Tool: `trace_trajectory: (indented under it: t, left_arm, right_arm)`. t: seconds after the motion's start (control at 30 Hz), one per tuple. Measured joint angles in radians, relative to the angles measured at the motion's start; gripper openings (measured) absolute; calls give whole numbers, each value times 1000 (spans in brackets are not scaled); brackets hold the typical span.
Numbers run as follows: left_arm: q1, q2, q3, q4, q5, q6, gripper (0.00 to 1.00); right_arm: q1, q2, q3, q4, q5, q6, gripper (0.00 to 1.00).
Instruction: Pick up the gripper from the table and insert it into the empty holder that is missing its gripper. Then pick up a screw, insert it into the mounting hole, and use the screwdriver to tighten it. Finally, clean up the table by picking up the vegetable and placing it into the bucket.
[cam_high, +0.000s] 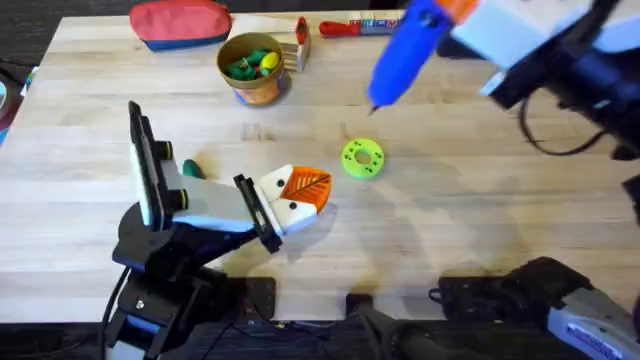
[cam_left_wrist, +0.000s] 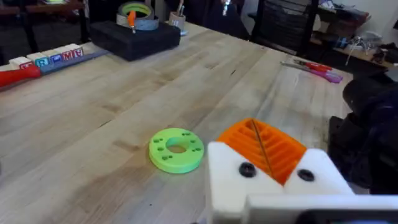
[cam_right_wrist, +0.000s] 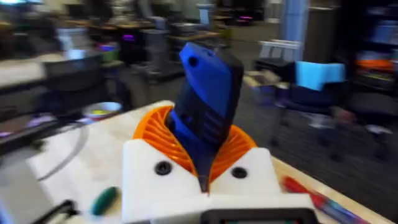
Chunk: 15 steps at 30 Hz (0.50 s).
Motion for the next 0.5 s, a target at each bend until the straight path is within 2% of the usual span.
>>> trace_trajectory:
  t: [0.13,0.23,0.37,0.5]
  left_arm:
    - [0,0,0,0,0,0,12]
    - [0,0,0,0,0,0,12]
    - [0,0,0,0,0,0,12]
    - [0,0,0,0,0,0,12]
  right_arm:
    - [162,68,-8,124,-14,27,7]
    - [247,129,-8,223,-18,36,7]
    - [333,220,-8,334,-19,39,7]
    - [387,282,-8,365,-22,39,7]
